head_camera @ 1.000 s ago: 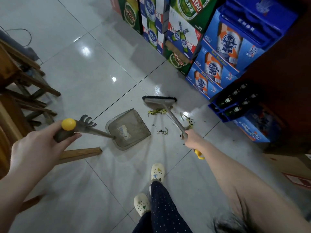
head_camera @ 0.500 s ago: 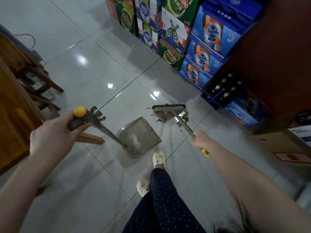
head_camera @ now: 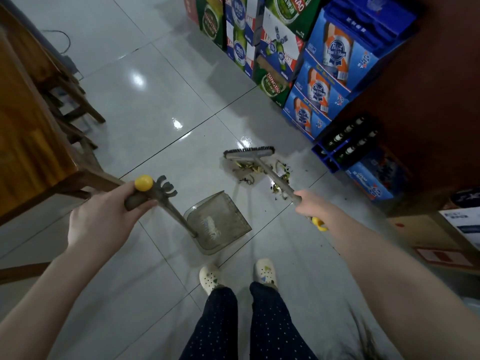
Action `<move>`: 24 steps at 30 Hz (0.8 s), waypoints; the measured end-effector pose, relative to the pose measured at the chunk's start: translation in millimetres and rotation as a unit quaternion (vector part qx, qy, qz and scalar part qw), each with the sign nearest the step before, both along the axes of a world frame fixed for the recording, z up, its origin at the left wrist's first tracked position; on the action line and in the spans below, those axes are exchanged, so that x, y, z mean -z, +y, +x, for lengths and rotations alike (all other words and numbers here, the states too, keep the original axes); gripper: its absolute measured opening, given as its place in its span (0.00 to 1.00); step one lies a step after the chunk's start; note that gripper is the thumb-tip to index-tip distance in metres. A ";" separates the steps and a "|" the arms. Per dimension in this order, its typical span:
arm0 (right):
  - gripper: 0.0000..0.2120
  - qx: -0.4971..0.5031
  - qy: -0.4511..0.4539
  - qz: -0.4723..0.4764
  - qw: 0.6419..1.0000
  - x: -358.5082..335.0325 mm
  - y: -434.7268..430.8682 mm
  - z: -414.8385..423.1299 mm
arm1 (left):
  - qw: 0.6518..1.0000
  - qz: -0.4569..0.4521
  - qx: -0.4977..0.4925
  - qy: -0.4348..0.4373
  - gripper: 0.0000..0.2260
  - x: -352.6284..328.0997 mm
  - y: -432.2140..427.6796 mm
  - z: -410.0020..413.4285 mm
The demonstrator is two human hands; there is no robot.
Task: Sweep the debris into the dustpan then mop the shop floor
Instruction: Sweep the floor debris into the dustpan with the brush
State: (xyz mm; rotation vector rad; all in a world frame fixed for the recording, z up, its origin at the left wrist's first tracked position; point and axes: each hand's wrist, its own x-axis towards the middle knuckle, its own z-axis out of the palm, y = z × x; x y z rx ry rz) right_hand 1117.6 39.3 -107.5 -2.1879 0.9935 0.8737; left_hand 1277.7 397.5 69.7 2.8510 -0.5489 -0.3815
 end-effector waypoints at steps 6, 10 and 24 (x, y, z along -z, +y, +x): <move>0.11 -0.058 -0.008 0.010 0.998 9.5 -34.5 20.3 | 0.999 0.015 -0.026 -0.021 0.21 8.3 -18.7 -31.3; 0.10 -0.087 -0.006 0.034 0.996 17.3 -53.4 30.3 | 0.998 0.018 -0.062 -0.026 0.19 11.0 -36.8 -48.0; 0.18 -0.068 0.047 0.084 0.993 22.0 -119.5 -14.6 | 0.996 0.019 -0.076 -0.040 0.20 10.9 -97.3 -69.9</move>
